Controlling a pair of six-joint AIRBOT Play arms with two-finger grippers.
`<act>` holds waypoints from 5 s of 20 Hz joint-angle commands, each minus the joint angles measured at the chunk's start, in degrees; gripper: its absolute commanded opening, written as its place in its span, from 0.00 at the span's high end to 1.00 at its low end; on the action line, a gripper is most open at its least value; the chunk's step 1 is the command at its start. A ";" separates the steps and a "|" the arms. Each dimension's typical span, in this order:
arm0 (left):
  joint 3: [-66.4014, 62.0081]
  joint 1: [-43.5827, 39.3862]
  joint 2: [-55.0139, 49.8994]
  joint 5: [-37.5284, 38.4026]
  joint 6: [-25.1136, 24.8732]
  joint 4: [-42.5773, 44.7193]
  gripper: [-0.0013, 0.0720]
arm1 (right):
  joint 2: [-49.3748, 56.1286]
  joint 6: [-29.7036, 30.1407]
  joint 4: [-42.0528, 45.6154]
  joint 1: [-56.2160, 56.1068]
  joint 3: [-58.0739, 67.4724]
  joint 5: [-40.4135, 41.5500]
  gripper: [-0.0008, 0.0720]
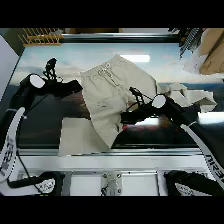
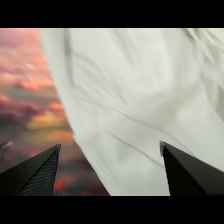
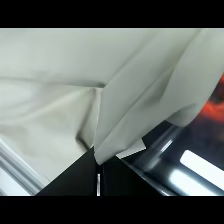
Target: Fold the clothes and pants, and hang the long-sleeved shirts on hangers.
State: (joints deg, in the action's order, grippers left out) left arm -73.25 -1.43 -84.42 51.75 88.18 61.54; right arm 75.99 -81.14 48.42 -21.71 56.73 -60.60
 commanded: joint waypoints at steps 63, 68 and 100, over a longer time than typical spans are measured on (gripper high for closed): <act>22.88 15.87 37.13 16.59 -3.89 1.36 0.07 | -11.56 4.15 3.76 51.74 -7.15 -12.96 0.20; 6.27 22.77 5.79 13.05 -9.70 1.27 0.07 | -12.28 4.92 3.80 51.49 -7.15 -14.88 0.20; -41.38 24.76 -28.22 21.59 -15.06 -5.57 0.97 | -12.07 -5.09 29.24 47.25 6.69 -1.68 0.57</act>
State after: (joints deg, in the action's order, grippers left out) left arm -109.71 20.53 -112.66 73.14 72.90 55.99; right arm 63.57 -79.75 65.69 25.36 60.97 -70.26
